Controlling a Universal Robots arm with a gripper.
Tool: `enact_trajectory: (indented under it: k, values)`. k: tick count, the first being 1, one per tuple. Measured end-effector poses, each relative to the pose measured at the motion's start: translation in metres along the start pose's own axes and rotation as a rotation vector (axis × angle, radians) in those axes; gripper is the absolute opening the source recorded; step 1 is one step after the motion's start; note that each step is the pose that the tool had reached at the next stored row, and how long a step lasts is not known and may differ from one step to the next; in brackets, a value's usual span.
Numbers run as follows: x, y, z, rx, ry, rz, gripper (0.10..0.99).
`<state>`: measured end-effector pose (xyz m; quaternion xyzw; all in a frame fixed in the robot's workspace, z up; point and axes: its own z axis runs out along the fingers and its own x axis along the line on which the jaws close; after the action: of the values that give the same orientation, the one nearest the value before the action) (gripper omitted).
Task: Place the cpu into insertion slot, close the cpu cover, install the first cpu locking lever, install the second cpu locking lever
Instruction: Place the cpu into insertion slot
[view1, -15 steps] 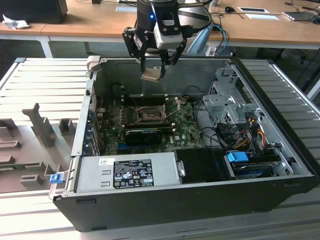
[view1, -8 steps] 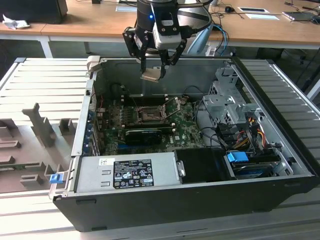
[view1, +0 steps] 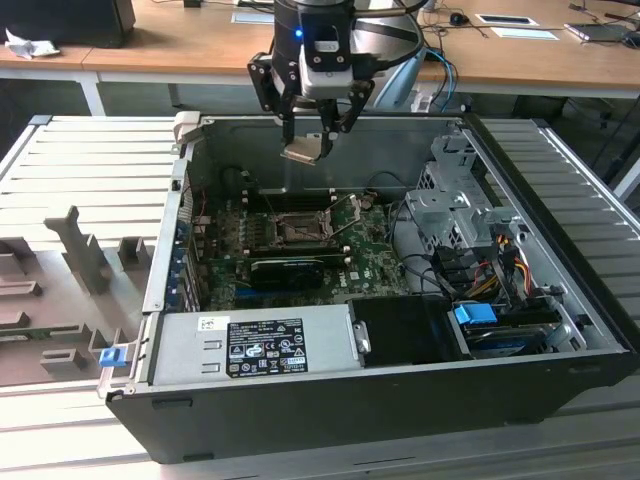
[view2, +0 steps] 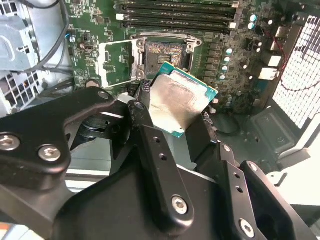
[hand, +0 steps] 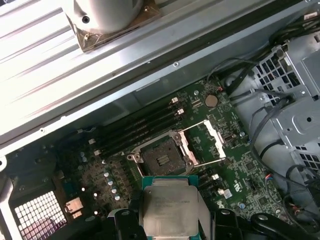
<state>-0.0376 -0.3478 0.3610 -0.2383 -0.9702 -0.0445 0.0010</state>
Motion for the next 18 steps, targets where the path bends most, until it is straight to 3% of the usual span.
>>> enact_trajectory:
  k: [12,18]
  values:
    - [0.0014,0.0016,0.0011,-0.004,-0.0111,0.134,0.529]
    - [0.0015,0.0018,0.0013,-0.005,-0.0139,0.166,0.529]
